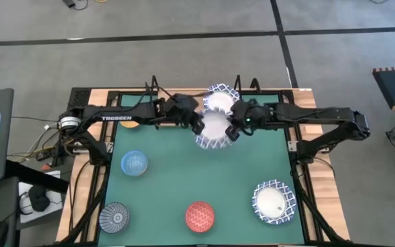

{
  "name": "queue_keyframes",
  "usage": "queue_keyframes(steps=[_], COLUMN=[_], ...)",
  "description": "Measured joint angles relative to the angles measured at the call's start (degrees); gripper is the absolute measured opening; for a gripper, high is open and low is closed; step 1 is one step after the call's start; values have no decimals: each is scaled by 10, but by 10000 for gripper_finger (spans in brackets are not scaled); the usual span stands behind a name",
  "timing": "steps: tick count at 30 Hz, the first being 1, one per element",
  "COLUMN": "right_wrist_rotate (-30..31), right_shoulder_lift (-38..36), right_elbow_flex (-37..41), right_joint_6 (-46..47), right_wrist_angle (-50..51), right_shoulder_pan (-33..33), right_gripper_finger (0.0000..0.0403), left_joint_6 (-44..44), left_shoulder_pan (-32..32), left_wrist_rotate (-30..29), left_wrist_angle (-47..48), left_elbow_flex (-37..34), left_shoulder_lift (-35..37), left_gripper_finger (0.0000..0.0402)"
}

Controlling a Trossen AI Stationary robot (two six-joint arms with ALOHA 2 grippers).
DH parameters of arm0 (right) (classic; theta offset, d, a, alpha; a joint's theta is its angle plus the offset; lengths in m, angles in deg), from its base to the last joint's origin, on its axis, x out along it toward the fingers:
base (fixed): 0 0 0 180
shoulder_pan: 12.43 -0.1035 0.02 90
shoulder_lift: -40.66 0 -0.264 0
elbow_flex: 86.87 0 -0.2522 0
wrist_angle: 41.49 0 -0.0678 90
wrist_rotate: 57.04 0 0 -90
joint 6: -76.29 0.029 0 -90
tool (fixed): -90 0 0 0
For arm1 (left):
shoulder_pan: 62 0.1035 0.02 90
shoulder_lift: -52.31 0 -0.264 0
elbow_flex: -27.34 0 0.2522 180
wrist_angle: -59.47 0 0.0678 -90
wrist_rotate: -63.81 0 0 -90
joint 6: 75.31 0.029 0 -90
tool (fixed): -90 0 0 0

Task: Place and stack bowls onto a shelf
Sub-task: Stack the white bowl on top of the other white bowl on the shelf

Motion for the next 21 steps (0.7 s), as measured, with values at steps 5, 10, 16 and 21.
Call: queue_keyframes(steps=[5,10,16,21], right_wrist_rotate=[7,53,68,67], right_shoulder_lift=[-52,-92,-116,-122], right_elbow_flex=[0,0,0,0], right_joint_6=[37,87,135,158], right_wrist_angle=[23,94,169,174], right_shoulder_pan=[2,3,2,-9], right_gripper_finger=[143,159,161,161], left_joint_6=[-34,-88,-159,-197], left_shoulder_pan=[39,95,152,165], left_wrist_rotate=[-54,-71,-66,-31], left_wrist_angle=[-54,-71,-95,-158], left_elbow_flex=[0,0,0,-1], left_shoulder_lift=[0,0,-18,-63], left_gripper_finger=[2,1,0,0])
